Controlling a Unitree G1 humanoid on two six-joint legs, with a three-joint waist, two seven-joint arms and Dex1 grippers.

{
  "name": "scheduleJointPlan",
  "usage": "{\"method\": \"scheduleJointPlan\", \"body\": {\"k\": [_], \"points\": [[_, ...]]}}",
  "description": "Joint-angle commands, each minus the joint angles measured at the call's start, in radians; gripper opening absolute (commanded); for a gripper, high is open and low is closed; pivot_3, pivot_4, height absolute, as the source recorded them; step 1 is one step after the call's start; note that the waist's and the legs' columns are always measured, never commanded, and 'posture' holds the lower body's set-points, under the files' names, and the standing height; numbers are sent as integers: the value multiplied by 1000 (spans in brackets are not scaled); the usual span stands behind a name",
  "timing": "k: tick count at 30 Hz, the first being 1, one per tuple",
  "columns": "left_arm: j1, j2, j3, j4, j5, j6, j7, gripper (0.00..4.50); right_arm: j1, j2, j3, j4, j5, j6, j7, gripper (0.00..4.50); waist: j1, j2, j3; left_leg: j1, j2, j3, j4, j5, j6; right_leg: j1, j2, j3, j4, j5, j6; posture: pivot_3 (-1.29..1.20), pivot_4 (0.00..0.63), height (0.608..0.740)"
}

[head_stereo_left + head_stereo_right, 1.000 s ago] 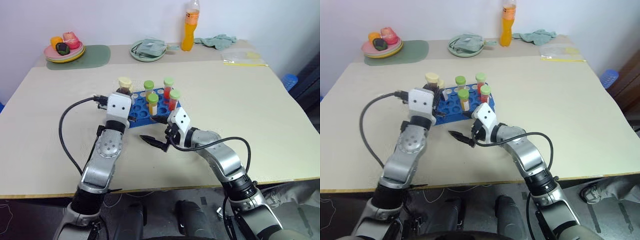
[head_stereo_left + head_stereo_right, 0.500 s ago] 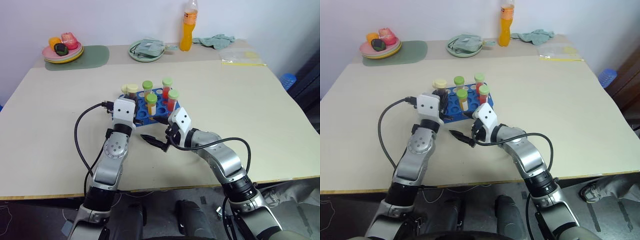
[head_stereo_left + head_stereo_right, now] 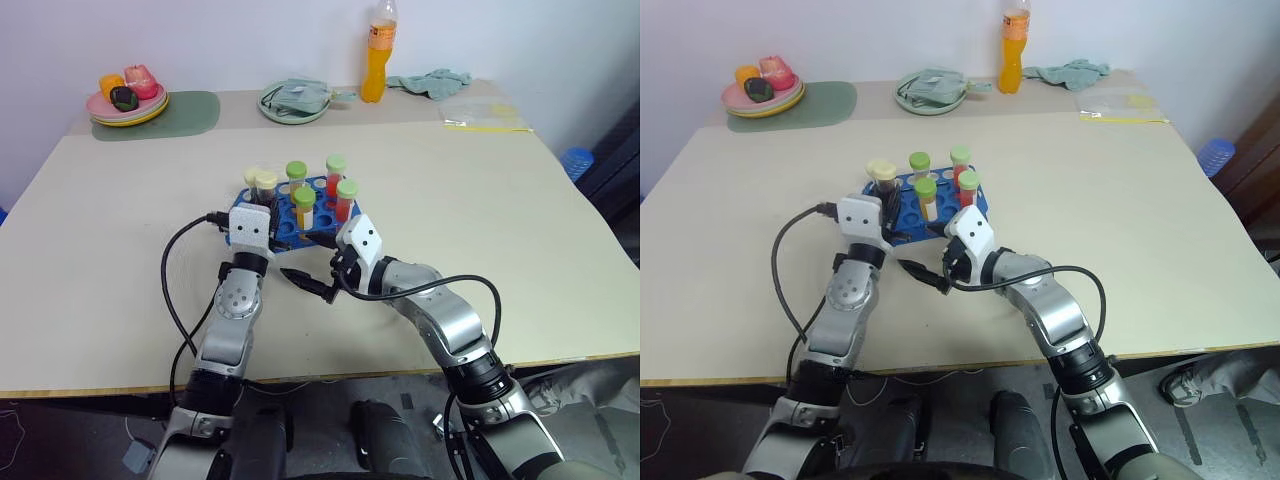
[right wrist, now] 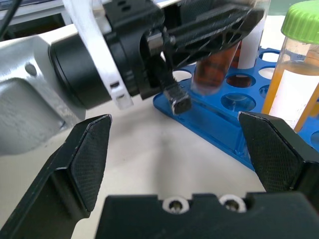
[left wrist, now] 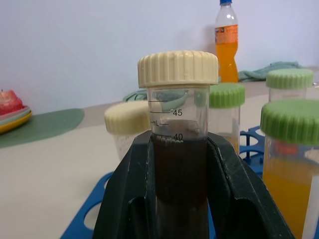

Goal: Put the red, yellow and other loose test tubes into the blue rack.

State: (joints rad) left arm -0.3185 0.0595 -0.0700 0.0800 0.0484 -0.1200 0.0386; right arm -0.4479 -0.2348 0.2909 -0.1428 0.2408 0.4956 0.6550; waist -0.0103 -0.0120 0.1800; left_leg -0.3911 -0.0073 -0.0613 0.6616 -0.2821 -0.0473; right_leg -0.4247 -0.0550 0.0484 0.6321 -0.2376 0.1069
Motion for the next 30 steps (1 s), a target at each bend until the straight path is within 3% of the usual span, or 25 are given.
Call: {"method": "scheduleJointPlan", "body": {"k": [1,5,8,12,17,22,30], "points": [[20,-11,4,-16,-37,-42,-44,1824,-2,3,-26,-59,19,-1,-4,4500,0,0,0,0,0,0,0,0,0,0,0,0,0,0,0,0,150,740],[67,-19,25,-95,-87,-37,-77,3777,-3,-22,-66,-84,45,12,12,4500,-2,0,0,0,0,0,0,0,0,0,0,0,0,0,0,0,150,740],[128,-10,56,-214,-164,14,-117,3777,10,-83,-117,-111,76,32,45,4500,-2,0,0,0,0,0,0,0,0,0,0,0,0,0,0,0,150,740],[246,85,142,-428,-259,133,-178,3777,84,-272,-199,-174,124,61,158,4500,-2,0,0,0,1,0,0,-1,1,0,0,0,0,0,0,0,150,740],[456,326,325,-559,-385,324,-335,3777,161,-445,-326,-98,119,28,210,4500,-10,0,0,1,3,2,0,-2,3,0,3,1,-1,0,0,0,150,740],[619,456,470,-557,-456,396,-448,3777,190,-518,-390,37,94,-47,235,4500,-6,0,1,1,4,2,0,-2,4,1,5,2,-2,-2,-4,0,150,740],[660,455,510,-552,-456,431,-454,3777,164,-492,-380,147,79,-136,244,4500,-4,0,1,1,5,2,1,-3,4,2,5,2,-2,-3,-4,0,150,740]]}}
